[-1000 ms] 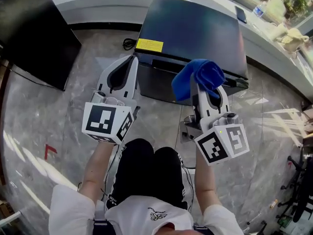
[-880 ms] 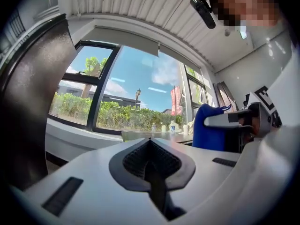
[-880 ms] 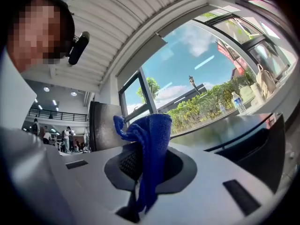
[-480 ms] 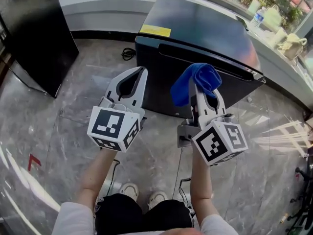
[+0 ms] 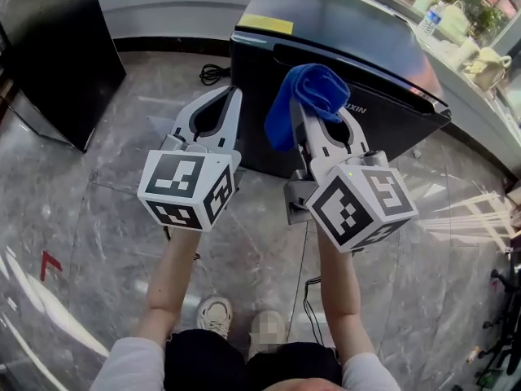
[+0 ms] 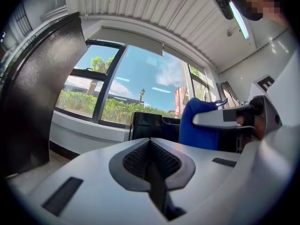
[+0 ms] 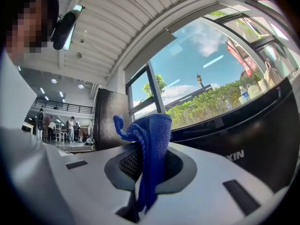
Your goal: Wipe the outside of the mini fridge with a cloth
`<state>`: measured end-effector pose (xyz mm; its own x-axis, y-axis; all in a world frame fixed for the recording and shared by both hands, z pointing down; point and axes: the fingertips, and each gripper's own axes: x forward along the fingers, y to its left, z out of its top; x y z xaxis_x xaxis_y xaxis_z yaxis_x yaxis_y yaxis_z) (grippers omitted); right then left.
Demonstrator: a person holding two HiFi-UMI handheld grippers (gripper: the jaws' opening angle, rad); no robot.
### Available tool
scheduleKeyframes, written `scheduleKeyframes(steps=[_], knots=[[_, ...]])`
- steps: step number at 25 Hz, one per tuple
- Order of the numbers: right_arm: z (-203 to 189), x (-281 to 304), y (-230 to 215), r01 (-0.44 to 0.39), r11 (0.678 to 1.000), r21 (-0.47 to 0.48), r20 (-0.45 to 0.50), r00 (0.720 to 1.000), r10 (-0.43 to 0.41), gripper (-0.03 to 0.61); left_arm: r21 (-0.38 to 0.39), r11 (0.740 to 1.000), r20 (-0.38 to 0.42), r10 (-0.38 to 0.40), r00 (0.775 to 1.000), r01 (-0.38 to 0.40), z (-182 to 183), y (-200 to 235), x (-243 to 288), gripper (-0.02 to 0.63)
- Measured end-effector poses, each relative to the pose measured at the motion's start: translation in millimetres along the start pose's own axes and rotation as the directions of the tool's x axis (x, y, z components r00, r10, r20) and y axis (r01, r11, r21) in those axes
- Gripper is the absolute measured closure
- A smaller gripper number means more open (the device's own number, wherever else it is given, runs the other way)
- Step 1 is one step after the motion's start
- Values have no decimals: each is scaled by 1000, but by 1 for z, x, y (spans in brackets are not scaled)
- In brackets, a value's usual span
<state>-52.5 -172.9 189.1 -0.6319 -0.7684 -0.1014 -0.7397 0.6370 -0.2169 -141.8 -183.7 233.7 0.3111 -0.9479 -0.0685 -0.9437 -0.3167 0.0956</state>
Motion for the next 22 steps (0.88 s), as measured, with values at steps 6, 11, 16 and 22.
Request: scheduleKeyframes(steps=[6,11,16,22], knots=[[-4,31,31,-65,998,-16,-27,998,64,526,6,999,-14,41,999,-41,-4,20,-11,609],[-11,63,50,-90,995,-41,-57,995,87,526,-1,998,-23,65,998,-65,-7,35,-18,609],[-24,80,53,-59,995,-76,-77,996,54,526,-21,998,-27,65,998,-66,-13,43,-24,609],[-29,88,41,-3,994,-108,-78,997,-5,526,-22,999,-31,49,998,-50,-16,37,-22,609]])
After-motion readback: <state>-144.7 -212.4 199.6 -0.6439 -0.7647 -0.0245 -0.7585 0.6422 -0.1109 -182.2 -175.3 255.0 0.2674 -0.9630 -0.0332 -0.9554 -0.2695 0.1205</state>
